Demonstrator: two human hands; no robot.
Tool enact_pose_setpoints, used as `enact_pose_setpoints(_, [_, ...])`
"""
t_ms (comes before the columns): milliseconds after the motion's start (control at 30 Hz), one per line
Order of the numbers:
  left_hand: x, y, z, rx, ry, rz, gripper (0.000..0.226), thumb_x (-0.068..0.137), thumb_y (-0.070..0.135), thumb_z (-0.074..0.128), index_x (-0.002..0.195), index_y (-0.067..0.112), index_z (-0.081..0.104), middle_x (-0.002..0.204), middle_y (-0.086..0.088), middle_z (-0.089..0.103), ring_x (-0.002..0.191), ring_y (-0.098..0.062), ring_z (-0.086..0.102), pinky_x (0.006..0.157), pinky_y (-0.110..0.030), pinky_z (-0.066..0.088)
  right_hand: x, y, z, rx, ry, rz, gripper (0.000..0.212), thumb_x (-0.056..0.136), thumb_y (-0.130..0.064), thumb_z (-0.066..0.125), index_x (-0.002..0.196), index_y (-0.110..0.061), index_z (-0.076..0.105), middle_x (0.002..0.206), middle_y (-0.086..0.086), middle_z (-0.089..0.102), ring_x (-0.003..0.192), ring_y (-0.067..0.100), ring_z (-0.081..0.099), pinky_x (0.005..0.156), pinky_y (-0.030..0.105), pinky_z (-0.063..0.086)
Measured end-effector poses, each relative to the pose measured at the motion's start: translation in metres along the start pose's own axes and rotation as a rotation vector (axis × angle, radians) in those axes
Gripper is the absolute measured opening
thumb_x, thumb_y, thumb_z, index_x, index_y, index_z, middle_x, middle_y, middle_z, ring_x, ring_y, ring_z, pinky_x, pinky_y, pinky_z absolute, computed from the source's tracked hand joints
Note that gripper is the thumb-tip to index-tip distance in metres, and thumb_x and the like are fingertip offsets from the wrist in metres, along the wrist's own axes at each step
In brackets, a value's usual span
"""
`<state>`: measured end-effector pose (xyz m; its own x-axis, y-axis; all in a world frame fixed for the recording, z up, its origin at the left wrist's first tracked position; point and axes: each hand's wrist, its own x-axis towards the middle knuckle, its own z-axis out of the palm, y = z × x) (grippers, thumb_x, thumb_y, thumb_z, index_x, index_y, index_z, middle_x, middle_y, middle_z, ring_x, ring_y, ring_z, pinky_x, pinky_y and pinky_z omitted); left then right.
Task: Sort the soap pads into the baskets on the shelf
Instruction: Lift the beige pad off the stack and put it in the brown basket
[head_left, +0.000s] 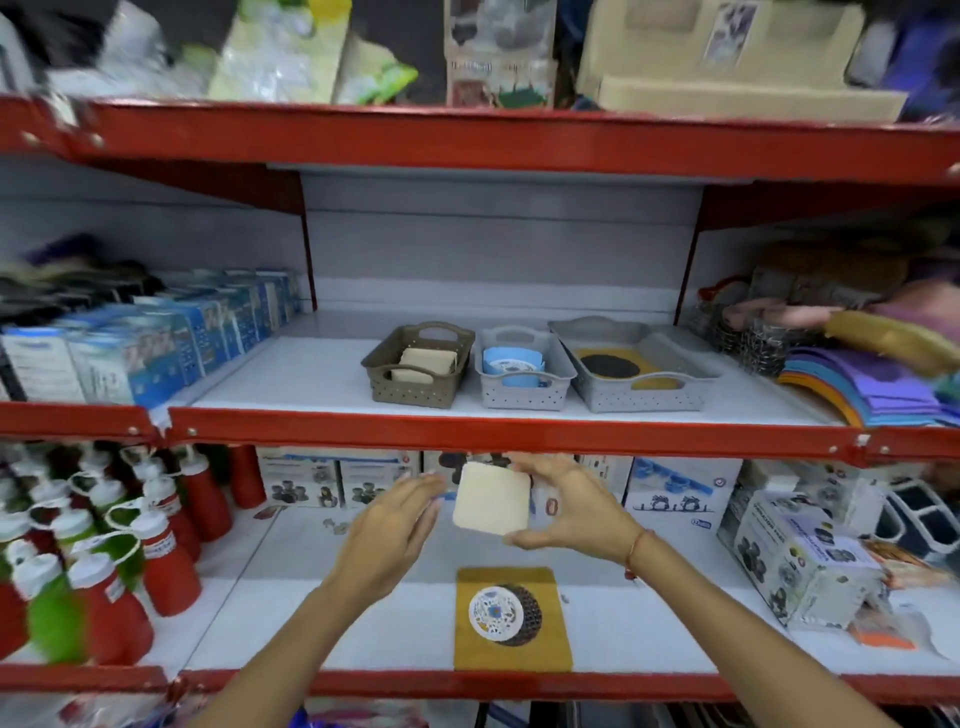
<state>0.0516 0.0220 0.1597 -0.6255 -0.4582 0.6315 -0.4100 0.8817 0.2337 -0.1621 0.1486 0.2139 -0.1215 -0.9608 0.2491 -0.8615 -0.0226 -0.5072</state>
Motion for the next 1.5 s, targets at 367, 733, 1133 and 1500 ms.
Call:
enact_pose_setpoints(367, [0.096, -0.032, -0.064, 0.101, 0.215, -0.037, 0.049, 0.096, 0.040, 0.028, 0.122, 0.013, 0.060, 0.124, -0.003, 0.064, 0.117, -0.017, 0.057, 0.108, -0.025, 0.032, 0.090, -0.049, -0.070, -0.080, 0.193, -0.101, 0.080, 0.062, -0.044, 0.084, 0.132, -0.019, 0.053, 0.134, -0.003, 0.058, 0.121, 0.013, 0.053, 0.105, 0.030, 0.043])
enact_pose_setpoints(733, [0.150, -0.091, -0.075, 0.136, -0.108, -0.228, 0.031, 0.086, 0.044, 0.057, 0.103, 0.023, 0.073, 0.098, -0.004, 0.076, 0.090, -0.024, 0.066, 0.072, -0.033, 0.047, 0.232, -0.037, -0.053, -0.233, -0.078, 0.004, 0.061, 0.071, -0.039, 0.078, 0.123, -0.017, 0.056, 0.129, 0.003, 0.059, 0.117, 0.023, 0.054, 0.094, 0.031, 0.044])
enact_pose_setpoints(1133, [0.151, -0.088, -0.075, 0.146, -0.114, -0.196, 0.034, 0.088, 0.044, 0.054, 0.107, 0.021, 0.071, 0.102, -0.004, 0.075, 0.093, -0.023, 0.066, 0.077, -0.033, 0.048, 0.256, -0.034, -0.026, -0.279, -0.299, 0.028, 0.043, 0.091, -0.037, 0.058, 0.131, -0.021, 0.058, 0.143, 0.004, 0.053, 0.128, 0.023, 0.049, 0.110, 0.035, 0.036])
enact_pose_setpoints(1500, [0.079, -0.024, -0.041, 0.077, 0.295, 0.158, 0.038, 0.095, 0.012, 0.040, 0.129, 0.002, 0.053, 0.140, -0.009, 0.049, 0.136, -0.020, 0.039, 0.116, -0.040, 0.024, 0.104, -0.049, -0.001, 0.146, 0.719, -0.332, 0.016, 0.096, -0.014, 0.053, 0.098, -0.008, 0.068, 0.096, 0.004, 0.064, 0.094, 0.014, 0.057, 0.084, 0.020, 0.045])
